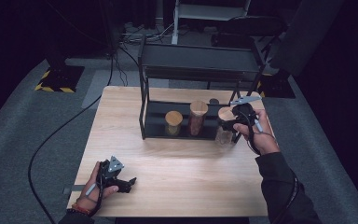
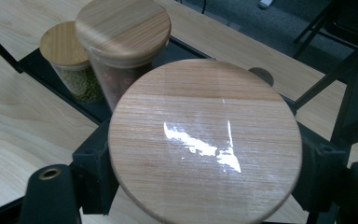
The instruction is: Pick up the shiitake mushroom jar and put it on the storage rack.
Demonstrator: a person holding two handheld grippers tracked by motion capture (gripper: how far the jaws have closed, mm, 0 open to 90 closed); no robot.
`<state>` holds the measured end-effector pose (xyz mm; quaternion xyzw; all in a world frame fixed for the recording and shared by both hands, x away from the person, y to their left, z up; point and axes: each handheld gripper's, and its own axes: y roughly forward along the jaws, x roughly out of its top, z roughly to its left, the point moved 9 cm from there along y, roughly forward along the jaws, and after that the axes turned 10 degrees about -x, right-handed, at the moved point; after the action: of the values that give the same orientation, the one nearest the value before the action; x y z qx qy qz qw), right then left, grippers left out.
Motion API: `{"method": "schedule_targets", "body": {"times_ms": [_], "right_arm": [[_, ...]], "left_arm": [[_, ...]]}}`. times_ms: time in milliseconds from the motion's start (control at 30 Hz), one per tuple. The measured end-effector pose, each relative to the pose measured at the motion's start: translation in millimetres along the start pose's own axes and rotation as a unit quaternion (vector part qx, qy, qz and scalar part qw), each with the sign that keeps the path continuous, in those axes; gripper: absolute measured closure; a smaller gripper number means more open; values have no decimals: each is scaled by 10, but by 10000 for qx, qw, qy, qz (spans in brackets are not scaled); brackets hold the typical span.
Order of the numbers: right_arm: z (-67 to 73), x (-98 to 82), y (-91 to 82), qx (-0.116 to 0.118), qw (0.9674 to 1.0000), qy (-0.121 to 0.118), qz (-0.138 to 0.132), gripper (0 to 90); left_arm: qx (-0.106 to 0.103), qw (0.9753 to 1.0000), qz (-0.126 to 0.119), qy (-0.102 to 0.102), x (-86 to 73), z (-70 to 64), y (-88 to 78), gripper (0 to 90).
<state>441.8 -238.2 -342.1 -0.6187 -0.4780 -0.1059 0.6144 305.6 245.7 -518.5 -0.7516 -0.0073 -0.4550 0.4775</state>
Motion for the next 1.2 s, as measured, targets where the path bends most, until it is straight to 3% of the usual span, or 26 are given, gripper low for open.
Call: {"method": "schedule_targets", "body": {"times_ms": [367, 533, 900, 1200], "right_arm": [[8, 66, 147, -120, 9995, 295, -24, 242], [18, 123, 198, -295, 9994, 195, 19, 242], [18, 198, 319, -350, 9989, 302, 74, 242], [13, 252, 438, -534, 9975, 428, 151, 242]], "left_arm": [[-1, 10000, 1, 0, 0, 0, 0, 3], [-1, 10000, 0, 1, 0, 0, 0, 3], [-1, 10000, 0, 0, 0, 0, 0, 3], [1, 10000, 1, 1, 0, 0, 0, 3]]}}
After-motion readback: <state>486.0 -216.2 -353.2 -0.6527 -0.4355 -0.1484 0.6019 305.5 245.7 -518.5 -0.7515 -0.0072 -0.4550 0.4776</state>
